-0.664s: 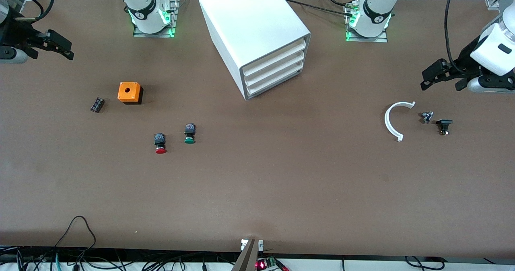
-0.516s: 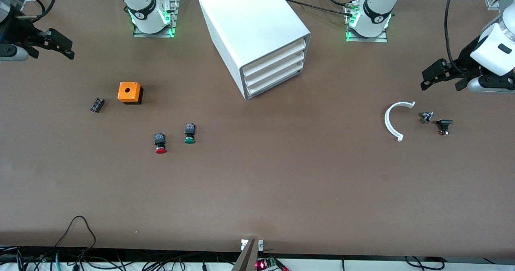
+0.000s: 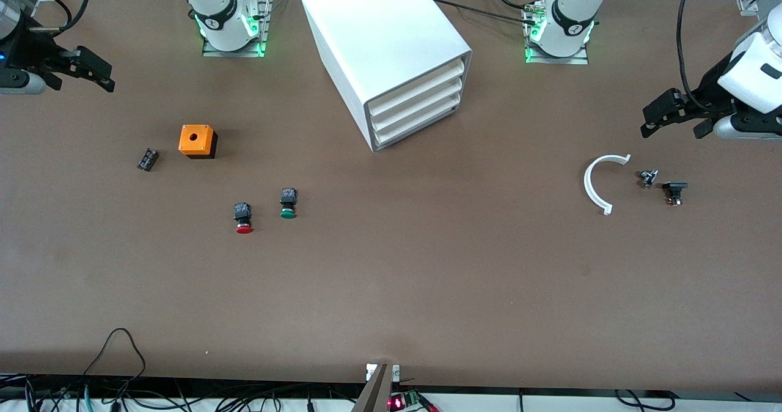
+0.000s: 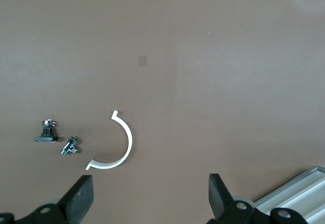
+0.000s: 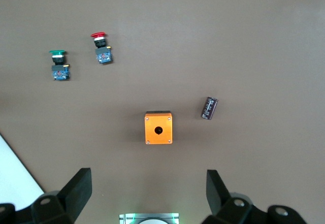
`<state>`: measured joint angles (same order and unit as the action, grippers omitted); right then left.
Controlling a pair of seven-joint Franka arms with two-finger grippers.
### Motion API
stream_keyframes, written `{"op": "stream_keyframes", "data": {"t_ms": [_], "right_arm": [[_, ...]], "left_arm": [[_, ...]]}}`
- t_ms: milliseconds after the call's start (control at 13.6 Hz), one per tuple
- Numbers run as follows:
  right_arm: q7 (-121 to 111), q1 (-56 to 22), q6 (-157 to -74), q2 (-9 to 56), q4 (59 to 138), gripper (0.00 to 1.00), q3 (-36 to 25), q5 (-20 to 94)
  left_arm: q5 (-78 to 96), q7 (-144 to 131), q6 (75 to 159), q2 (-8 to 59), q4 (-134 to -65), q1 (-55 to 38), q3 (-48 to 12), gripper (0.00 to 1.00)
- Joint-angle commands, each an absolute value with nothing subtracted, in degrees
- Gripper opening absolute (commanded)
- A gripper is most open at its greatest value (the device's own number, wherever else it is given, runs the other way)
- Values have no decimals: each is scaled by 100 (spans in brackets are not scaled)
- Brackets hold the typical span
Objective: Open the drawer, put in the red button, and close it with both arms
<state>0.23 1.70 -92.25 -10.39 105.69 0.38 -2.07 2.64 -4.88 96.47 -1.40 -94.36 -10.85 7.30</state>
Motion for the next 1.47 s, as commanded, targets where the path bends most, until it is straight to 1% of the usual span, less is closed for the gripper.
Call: {"op": "stream_keyframes", "data": {"t_ms": [0, 221, 369, 442, 664, 737, 885, 1106, 1253, 1401], "right_arm": [[26, 211, -9421, -765, 10441, 100, 0, -149], [35, 193, -9571, -493, 10415, 100, 9, -88], [44, 193, -9650, -387, 10372, 100, 9, -70], [-43, 193, -9642, -230, 10258, 100, 17, -88], [-62, 97, -9493, 621, 9565, 100, 53, -79], [-62, 105, -9423, 720, 9484, 100, 53, -79], [-61, 105, -9474, 878, 9483, 100, 53, -70], [-35, 97, -9553, 1176, 9483, 100, 44, 78], [-9, 97, -9869, 1414, 9483, 100, 53, 88], [17, -104, -9975, 1695, 9466, 100, 53, 79]], "left_arm": [[211, -352, 9501, 53, -9185, -1099, 738, 100], [202, -369, 9501, 62, -9141, -1151, 729, 100], [211, -360, 9501, 341, -9132, -1151, 729, 100], [202, -369, 9492, 395, -9132, -1160, 729, 100], [281, -413, 9492, 431, -9263, -1186, 633, 100], [290, -404, 9492, 483, -9264, -1187, 555, 100], [290, -404, 9545, 649, -9299, -1187, 510, 100], [281, -421, 9492, 659, -9299, -1204, 335, 100], [272, -343, 9501, 755, -9308, -1161, 299, 100], [290, -334, 9632, 1105, -9325, -1151, 308, 100]]}}
